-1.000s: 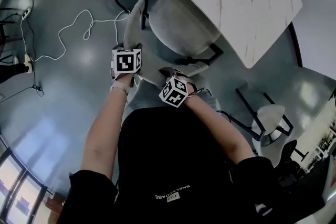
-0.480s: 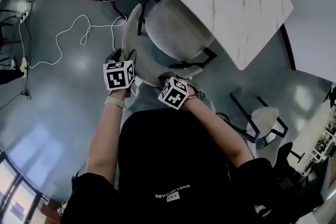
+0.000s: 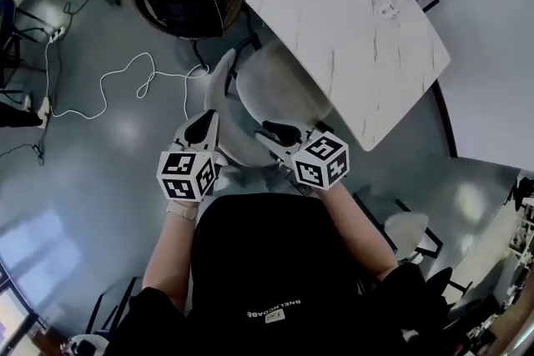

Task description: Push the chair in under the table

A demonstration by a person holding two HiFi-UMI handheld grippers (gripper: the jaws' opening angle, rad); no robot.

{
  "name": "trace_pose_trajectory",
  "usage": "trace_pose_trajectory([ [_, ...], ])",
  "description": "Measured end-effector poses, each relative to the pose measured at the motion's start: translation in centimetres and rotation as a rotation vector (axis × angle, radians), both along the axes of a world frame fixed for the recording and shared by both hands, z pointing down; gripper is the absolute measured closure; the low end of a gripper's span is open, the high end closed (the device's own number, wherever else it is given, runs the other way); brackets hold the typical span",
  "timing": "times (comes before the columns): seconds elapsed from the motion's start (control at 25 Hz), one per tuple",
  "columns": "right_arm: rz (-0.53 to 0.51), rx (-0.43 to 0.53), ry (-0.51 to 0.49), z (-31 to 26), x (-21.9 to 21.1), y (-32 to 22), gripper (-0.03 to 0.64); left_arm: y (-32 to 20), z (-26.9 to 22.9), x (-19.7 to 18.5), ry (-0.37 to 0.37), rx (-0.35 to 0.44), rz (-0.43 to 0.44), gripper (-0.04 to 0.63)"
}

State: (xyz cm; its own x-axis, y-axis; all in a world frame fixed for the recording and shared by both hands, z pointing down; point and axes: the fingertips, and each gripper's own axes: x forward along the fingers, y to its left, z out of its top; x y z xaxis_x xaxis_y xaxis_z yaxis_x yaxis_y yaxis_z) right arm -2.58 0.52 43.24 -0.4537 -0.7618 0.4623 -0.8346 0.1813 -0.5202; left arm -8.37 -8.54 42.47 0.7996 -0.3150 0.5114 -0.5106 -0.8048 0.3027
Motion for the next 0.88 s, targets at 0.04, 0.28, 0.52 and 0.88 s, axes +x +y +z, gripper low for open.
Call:
trace_pose_trajectory([
  [0.04,0.023,0.047,-0.003,-1.7,0.9,-0.3,0.505,-0.2,-1.6,0.2,0.032,0.02,-0.008,0.586],
  [0.28,0.125,0.254,-0.025,-9.9,3.9,0.5,0.577,1.0,-10.3,1.3,0.221,0.07,-0.006,0.589],
  [0.52,0.129,0.416,0.111,-15.5,5.2,1.4,0.582,3.9,-15.5,3.2,0.371,0.083,0.086,0.589],
  [0.88,0.185,0.575,0.124,-21.5,7.6,1.6,0.583,5.1,-19.5,4.7,0.457,0.116,0.141,0.589],
])
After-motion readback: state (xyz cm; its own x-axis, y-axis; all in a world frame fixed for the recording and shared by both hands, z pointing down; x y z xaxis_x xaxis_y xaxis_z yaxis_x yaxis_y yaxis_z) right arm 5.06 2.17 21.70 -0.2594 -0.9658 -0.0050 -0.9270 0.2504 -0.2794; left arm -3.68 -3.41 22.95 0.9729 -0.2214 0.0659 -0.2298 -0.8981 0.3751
